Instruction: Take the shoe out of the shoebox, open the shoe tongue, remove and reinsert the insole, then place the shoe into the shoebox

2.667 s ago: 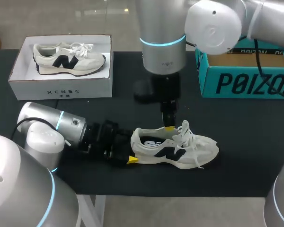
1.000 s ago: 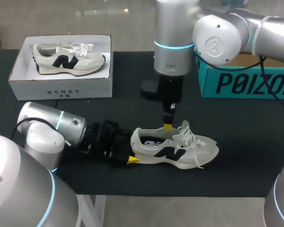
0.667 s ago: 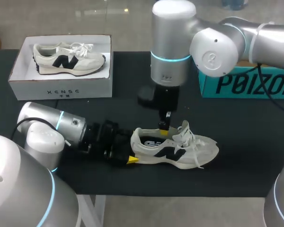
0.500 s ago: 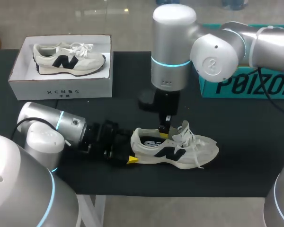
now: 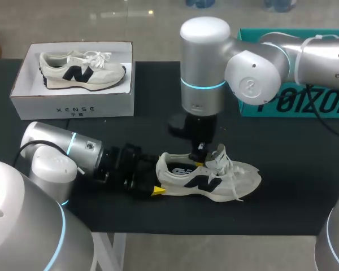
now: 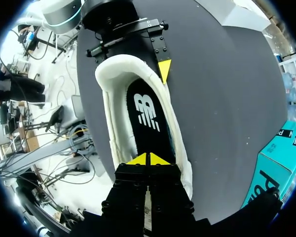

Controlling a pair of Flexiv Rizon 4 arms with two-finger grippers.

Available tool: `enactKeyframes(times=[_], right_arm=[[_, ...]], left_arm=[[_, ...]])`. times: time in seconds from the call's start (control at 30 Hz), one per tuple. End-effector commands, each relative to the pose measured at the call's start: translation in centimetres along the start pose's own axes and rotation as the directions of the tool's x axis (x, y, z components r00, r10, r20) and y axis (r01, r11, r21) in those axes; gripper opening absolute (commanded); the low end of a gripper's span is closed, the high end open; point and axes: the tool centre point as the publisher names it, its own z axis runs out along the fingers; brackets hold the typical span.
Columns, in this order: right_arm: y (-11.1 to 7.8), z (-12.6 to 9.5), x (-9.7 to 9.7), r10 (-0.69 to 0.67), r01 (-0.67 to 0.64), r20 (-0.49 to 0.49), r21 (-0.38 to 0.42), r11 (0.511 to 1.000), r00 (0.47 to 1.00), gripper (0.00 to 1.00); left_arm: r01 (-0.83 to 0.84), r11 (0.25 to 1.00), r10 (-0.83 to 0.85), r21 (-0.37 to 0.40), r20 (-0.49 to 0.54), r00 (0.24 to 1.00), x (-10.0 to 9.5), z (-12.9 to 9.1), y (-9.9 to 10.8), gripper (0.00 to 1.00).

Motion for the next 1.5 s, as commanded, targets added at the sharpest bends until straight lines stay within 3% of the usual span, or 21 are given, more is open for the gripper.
enactKeyframes(times=[0.03,0.6,0.73,0.83,0.9,1.2,1.5], right_arm=[[-0.2,0.4,-0.8,0.007,-0.007,0.002,0.002,1.0,1.0,0.0],[-0.2,1.2,-2.0,0.012,-0.012,0.028,-0.015,1.0,1.0,0.0],[0.0,1.3,-2.1,0.003,-0.002,0.029,-0.021,1.0,1.0,0.22],[0.0,1.5,-2.1,-0.001,0.001,0.027,-0.02,1.0,1.0,0.25],[0.1,1.6,-2.2,-0.003,0.003,0.027,-0.019,1.0,1.0,0.34],[0.8,2.1,-2.2,-0.014,0.014,0.027,-0.005,1.0,1.0,0.33],[2.1,5.4,-2.6,-0.014,0.014,0.002,0.014,1.0,1.0,0.33]], left_arm=[[0.0,1.0,0.0,-0.004,0.001,1.0,-0.1,0.3,0.3,0.0],[0.0,1.0,0.0,-0.004,0.001,1.0,-0.1,0.3,0.3,0.0],[0.0,1.0,0.0,-0.004,0.001,1.0,-0.1,0.3,0.3,0.0],[0.0,1.0,0.0,-0.004,0.001,1.0,-0.1,0.3,0.3,0.0],[0.0,1.0,0.0,-0.004,0.001,1.0,-0.1,0.3,0.3,0.0],[0.0,1.0,0.0,-0.004,0.001,1.0,-0.1,0.3,0.3,0.0],[0.0,1.0,0.0,-0.004,0.001,1.0,-0.1,0.3,0.3,0.0]])
